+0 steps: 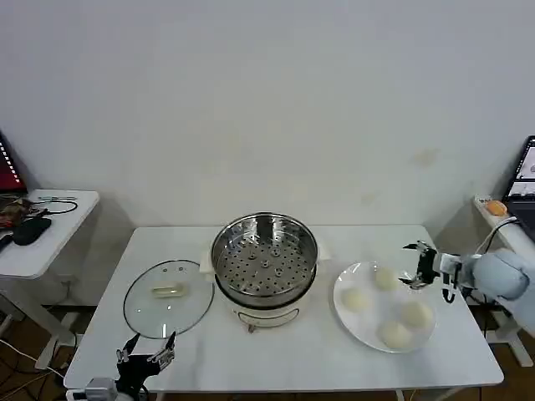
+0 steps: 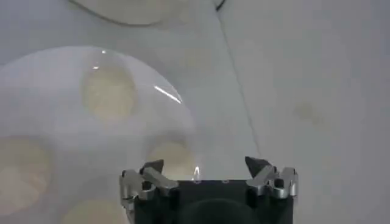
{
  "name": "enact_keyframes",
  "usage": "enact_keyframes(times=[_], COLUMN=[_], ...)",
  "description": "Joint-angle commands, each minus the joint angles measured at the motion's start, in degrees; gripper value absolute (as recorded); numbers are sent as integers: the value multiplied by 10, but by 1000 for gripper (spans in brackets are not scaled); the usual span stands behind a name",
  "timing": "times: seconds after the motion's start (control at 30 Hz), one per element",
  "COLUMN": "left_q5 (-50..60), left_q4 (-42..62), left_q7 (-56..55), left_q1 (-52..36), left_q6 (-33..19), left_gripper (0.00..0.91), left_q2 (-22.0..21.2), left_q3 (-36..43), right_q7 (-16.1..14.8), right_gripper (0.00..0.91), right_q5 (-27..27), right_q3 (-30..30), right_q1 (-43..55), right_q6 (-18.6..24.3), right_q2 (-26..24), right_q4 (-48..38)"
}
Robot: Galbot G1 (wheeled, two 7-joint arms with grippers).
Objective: Take steamed baozi put them in steamer then cover it.
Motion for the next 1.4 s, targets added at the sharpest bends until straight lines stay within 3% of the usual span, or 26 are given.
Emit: enact_keyframes(times=[0.03,0.23,0.57,0.73,0.9,1.07,1.4], left_q5=[0,0,0,0,-1,-1,-1], left_q4=[0,0,-6,-10,-12,-14,-19], left_q7=[0,0,1,0,-1,-1,-1], left_q1=[0,-2,2,4,8,11,16], left_q6=[0,2,3,3,4,4,4], left_gripper=[907,907,907,907,907,907,907], left_q2=[0,-4,-4,-5,-6,-6,-6], left_q3=[0,2,0,0,-1,-2,-1], right_q7=[-44,-56,-60,-65,-96,-105,-111], right_gripper=[907,907,907,907,907,907,907], right_q5=[3,-2,-2,-17,-27,-28,-43], right_q3=[-147,-200,-230,-236,-245,-237,-227], right_q1=[129,176,191,195,195,190,175], right_q6=[28,25,46,72,98,115,114], right_q2=[5,22,63,90,111,131,167], right_q4=[-43,-70,-111,-141,-169,-199,-244])
